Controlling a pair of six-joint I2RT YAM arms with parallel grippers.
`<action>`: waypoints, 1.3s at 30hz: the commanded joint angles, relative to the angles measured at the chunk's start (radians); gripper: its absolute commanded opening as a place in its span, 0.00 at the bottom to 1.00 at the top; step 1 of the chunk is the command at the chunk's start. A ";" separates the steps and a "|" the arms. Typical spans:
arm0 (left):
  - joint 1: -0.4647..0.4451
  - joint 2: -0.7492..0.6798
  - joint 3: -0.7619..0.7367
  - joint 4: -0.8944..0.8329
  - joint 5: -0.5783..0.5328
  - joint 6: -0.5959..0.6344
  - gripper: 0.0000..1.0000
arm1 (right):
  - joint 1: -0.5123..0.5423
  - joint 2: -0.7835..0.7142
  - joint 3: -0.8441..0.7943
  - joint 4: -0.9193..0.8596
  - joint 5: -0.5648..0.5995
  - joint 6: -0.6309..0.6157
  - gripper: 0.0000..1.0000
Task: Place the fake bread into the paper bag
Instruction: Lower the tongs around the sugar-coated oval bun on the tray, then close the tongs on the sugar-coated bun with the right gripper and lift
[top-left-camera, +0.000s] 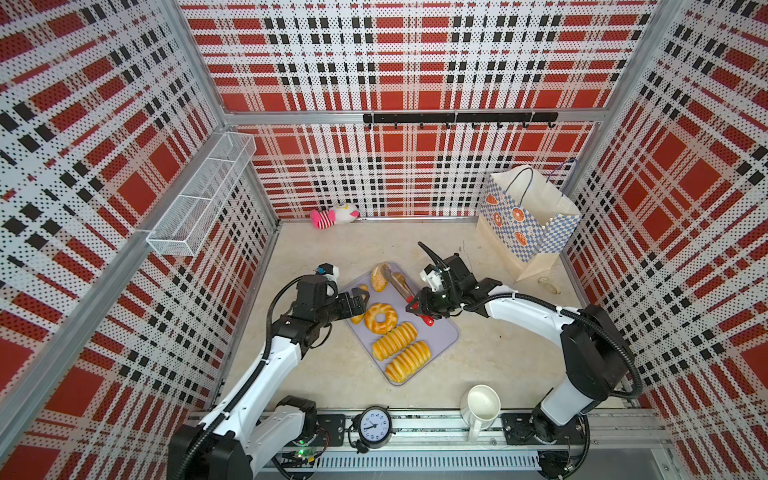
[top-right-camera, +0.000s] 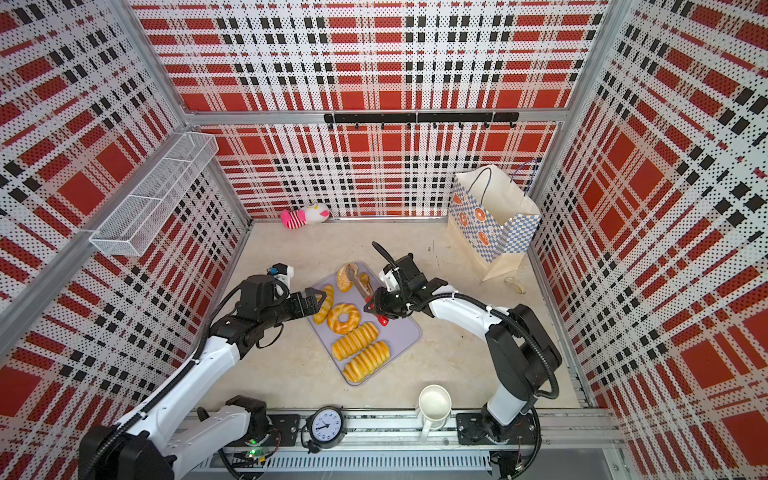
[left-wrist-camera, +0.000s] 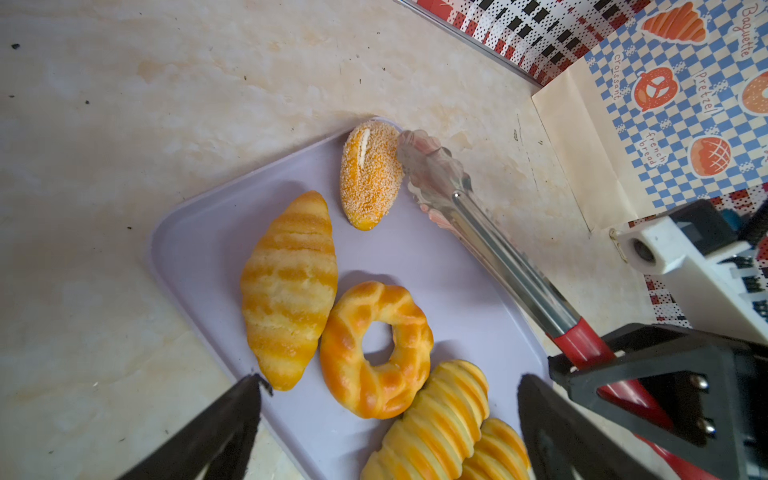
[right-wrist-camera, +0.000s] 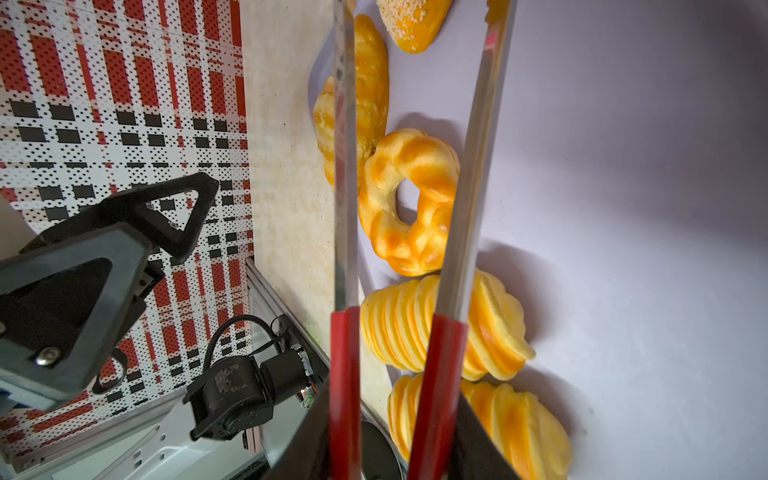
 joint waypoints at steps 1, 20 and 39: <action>-0.006 0.009 -0.001 -0.010 -0.014 -0.001 0.98 | 0.010 0.024 0.030 0.062 -0.017 0.021 0.35; 0.004 0.032 0.007 -0.027 -0.046 -0.008 0.98 | 0.020 0.092 0.093 0.076 -0.017 -0.004 0.24; -0.137 -0.059 0.004 0.258 0.069 -0.140 0.98 | 0.020 -0.617 -0.160 0.053 0.315 -0.286 0.13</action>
